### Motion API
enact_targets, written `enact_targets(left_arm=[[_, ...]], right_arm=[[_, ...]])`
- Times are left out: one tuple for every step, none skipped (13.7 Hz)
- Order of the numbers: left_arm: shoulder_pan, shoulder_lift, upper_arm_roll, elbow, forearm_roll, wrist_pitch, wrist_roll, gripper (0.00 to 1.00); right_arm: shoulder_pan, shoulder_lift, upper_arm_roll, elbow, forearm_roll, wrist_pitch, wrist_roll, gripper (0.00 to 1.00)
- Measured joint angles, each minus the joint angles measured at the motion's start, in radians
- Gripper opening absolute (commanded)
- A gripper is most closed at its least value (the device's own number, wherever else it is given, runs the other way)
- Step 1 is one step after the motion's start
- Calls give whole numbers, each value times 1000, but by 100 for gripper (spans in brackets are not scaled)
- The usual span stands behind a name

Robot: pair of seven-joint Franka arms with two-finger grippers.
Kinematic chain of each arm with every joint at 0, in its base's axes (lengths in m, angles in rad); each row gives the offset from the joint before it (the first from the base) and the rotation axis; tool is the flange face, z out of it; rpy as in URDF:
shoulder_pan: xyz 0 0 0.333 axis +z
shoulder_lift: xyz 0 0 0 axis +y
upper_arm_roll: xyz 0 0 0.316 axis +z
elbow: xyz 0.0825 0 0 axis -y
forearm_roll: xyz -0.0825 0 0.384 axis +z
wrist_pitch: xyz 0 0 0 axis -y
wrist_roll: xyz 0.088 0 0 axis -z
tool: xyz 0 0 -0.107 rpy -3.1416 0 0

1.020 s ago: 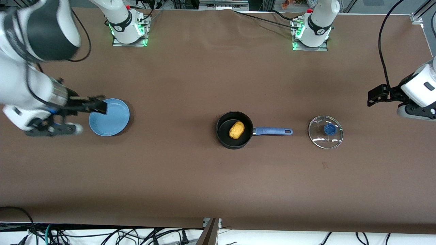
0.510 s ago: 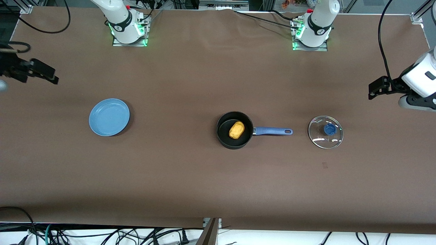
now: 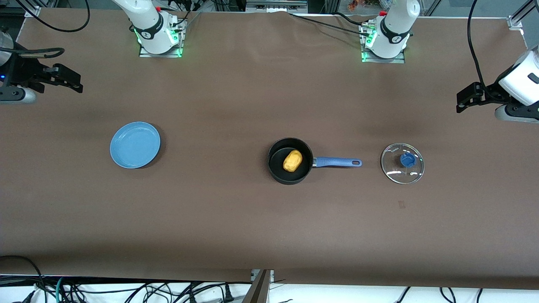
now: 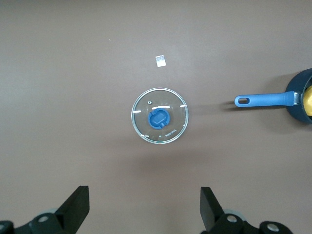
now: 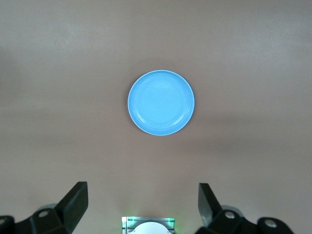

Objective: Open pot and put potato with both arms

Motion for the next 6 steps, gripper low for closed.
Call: enact_targets(left_arm=[[2,0,2,-2,-5,0,-1,100],[3,0,3,-3,-5,0,-2,100],[3,0,3,-4,-8,0,-4,100],[3,0,3,-5,-13,0,-5,100],[3,0,3,-6,-17,0,-7,100],[3,0,3,-7,-18,0,-8,100]], right_arm=[[0,0,0,0,-2,0,-4,100],[-1,0,-1,0,-4,0,-9,100],[-2,1,-1,2,-5,-1,-12,100],[-2,2,-1,3,-5,-4,-13,100],[-2,4,-1,4,-5,-4,-14,100],[-2,5,-1,4,-5,-4,-14,100]])
